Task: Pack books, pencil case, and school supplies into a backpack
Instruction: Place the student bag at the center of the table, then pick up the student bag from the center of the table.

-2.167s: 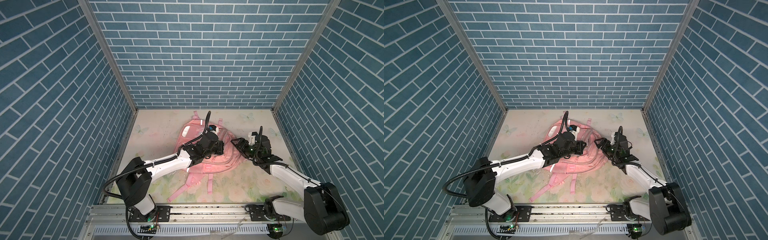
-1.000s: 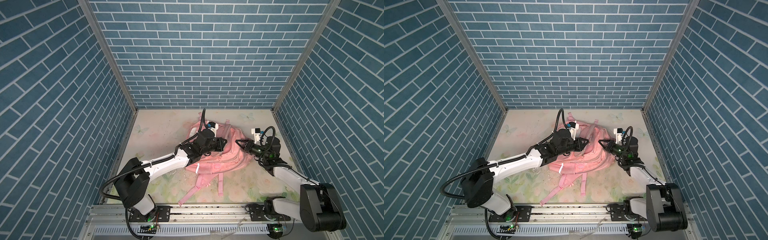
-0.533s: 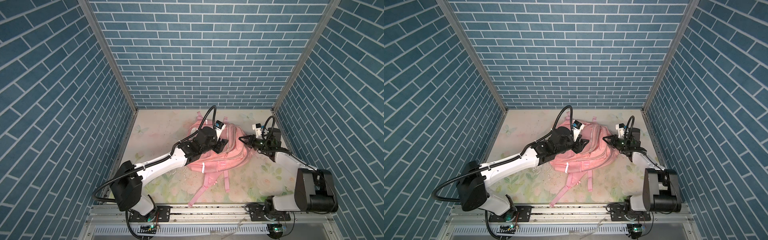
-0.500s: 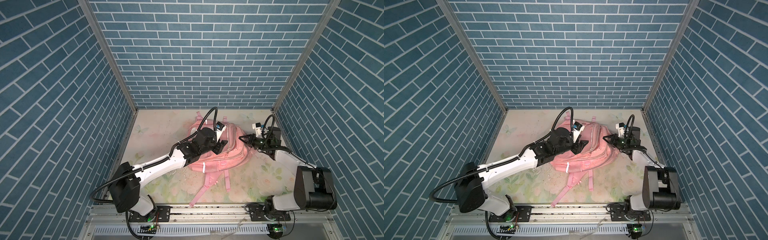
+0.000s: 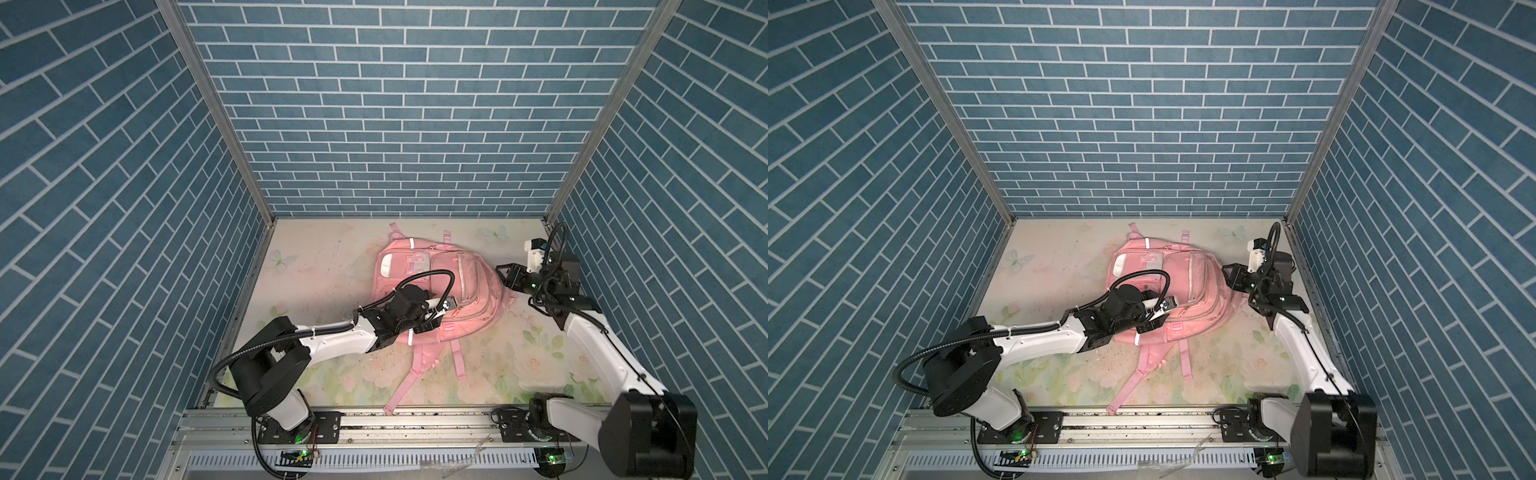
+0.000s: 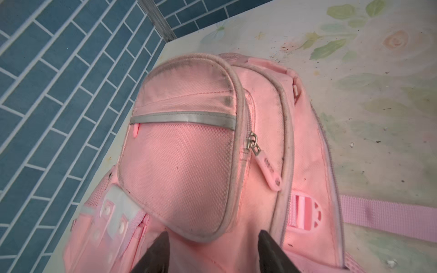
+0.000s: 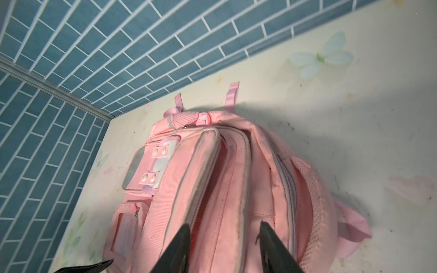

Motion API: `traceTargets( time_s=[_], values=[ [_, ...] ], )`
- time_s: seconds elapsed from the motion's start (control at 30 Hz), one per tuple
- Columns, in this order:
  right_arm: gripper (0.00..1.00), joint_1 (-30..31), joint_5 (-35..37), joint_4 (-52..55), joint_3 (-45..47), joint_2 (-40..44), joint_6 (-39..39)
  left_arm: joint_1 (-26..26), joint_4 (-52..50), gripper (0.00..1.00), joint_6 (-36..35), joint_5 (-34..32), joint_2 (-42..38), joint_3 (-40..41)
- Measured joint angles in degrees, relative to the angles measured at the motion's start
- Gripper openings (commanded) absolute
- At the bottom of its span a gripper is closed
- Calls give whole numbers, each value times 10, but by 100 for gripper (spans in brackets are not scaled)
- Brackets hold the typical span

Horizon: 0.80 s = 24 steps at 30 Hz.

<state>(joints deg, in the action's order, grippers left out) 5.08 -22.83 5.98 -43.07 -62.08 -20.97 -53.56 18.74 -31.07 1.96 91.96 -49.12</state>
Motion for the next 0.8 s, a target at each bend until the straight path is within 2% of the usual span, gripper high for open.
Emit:
traceTargets(
  time_s=[0.1, 0.17, 0.2, 0.27, 0.4, 0.6, 0.8],
  values=[
    [46, 53, 37, -9, 43, 47, 16, 0, 27, 60, -15, 5, 19, 0],
    [44, 76, 51, -17, 71, 65, 19, 0, 38, 56, -22, 6, 34, -2],
    [42, 85, 58, -22, 88, 75, 20, 0, 40, 50, -23, 3, 43, -5],
    [41, 102, 69, -32, 115, 92, 24, 0, 38, 30, -24, -5, 65, -17],
    [38, 145, 95, -60, 166, 132, 35, -4, 33, 2, -6, -9, 89, -40],
    [37, 235, 176, -91, 215, 196, 60, -3, 18, 0, 44, 7, 87, -51],
    [36, 253, 218, -134, 245, 218, 72, -8, -70, 0, 114, 27, 92, -120]
  ],
)
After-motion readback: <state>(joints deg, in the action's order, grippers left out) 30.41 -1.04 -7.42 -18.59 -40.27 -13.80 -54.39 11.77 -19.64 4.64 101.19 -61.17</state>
